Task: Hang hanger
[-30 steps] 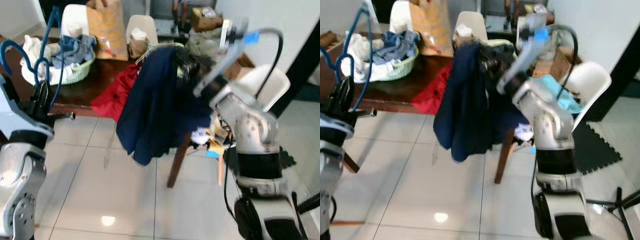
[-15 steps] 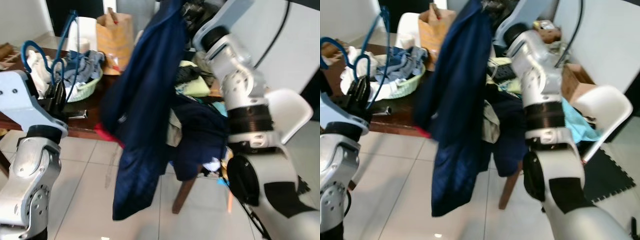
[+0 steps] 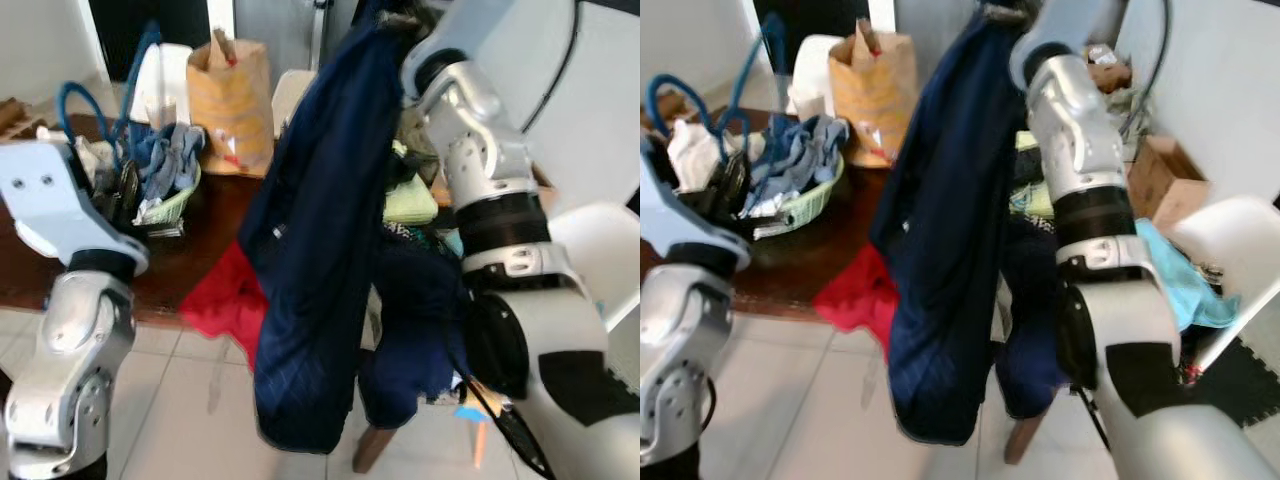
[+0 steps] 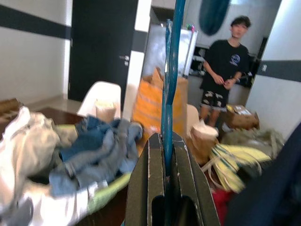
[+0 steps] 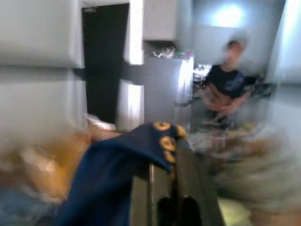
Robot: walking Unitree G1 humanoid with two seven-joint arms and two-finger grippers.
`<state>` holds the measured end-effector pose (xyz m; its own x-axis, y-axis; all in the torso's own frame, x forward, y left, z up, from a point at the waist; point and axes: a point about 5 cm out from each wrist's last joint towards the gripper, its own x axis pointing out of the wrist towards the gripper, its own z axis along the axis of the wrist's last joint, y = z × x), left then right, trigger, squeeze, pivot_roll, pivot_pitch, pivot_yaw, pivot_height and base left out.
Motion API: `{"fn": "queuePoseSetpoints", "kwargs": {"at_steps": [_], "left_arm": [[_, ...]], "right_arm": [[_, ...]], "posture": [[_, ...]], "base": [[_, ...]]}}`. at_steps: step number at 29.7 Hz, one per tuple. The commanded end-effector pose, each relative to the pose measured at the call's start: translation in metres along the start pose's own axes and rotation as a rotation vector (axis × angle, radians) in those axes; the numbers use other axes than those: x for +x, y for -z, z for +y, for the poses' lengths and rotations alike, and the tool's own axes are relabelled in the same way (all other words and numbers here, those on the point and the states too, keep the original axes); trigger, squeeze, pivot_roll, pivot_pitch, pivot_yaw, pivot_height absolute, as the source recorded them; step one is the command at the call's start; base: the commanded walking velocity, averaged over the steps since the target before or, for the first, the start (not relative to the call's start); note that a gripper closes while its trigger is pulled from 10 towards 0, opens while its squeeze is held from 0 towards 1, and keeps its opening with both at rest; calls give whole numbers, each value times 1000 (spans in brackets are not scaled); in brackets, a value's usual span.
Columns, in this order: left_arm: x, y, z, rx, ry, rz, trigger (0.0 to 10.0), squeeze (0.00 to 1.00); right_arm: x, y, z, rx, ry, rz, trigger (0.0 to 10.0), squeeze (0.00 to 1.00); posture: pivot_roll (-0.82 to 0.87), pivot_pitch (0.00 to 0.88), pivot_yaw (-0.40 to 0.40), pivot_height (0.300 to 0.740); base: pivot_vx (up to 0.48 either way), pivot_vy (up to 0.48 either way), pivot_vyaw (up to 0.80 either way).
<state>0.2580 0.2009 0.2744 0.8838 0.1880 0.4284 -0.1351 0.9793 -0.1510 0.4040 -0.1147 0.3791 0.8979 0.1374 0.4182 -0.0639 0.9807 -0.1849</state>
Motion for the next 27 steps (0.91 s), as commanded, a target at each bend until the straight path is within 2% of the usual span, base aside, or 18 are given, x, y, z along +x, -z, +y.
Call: {"fn": "queuePoseSetpoints", "kwargs": {"at_steps": [1,3,4,5,7,9,10,11,12,13,14,16,17,20,22,25,26,27], "left_arm": [[-1,6,-1,-4,-13,31,10000,0],[-1,6,-1,-4,-13,31,10000,0],[-2,8,-4,-14,-4,45,10000,0],[-2,8,-4,-14,-4,45,10000,0],[-2,9,-7,-23,19,57,10000,0],[0,10,-7,-21,52,75,10000,0],[0,10,-7,-21,52,75,10000,0],[1,9,-5,-14,68,85,10000,0],[3,9,-4,-11,102,106,10000,0],[4,10,-4,-26,141,137,10000,0],[4,10,-4,-26,141,137,10000,0],[5,9,-7,-57,240,185,10000,0],[5,7,-9,-33,320,214,10000,0],[4,4,-9,-1,397,240,10000,0],[0,-2,-1,86,539,320,10000,0],[0,-2,-1,86,539,320,10000,0],[-4,-5,5,133,605,377,10000,0],[-6,-11,21,237,644,431,10000,0]], "right_arm": [[-7,38,11,-284,-31,110,10000,0],[-7,38,11,-284,-31,110,10000,0],[-13,60,9,-332,-43,202,10000,0],[-13,60,9,-332,-43,202,10000,0],[-20,78,9,-364,-108,271,10000,0],[-37,104,19,-374,-337,382,10000,0],[-37,104,19,-374,-337,382,10000,0],[-45,110,24,-361,-448,410,10000,27],[-49,111,27,-294,-506,419,10000,1000],[-50,111,27,-249,-528,425,10000,1000],[-50,111,27,-249,-528,425,10000,1000],[-49,110,23,-234,-516,422,10000,1000],[-46,108,20,-216,-498,409,10000,1000],[-44,104,18,-180,-484,389,10000,1000],[-37,90,10,-103,-479,318,10000,1000],[-37,90,10,-103,-479,318,10000,1000],[-35,83,2,-101,-482,275,10000,1000],[-32,72,-16,-115,-474,222,10000,1000]], "posture": [[67,1,-73,740],[67,1,-73,740],[69,3,-72,740],[69,3,-72,740],[69,7,-67,740],[64,10,-62,740],[64,10,-62,740],[64,11,-62,740],[64,13,-63,740],[64,13,-63,740],[64,13,-63,740],[65,15,-63,740],[67,16,-64,740],[67,16,-64,740],[69,18,-65,740],[69,18,-65,740],[69,20,-64,740],[71,20,-66,740]], "base": [[458,0,0],[458,0,0],[337,0,0],[337,0,0],[0,0,0],[0,0,0],[0,0,0],[0,0,0],[0,0,0],[0,0,0],[0,0,0],[0,0,0],[0,0,0],[0,0,0],[0,0,0],[0,0,0],[0,0,0],[0,0,0]]}}
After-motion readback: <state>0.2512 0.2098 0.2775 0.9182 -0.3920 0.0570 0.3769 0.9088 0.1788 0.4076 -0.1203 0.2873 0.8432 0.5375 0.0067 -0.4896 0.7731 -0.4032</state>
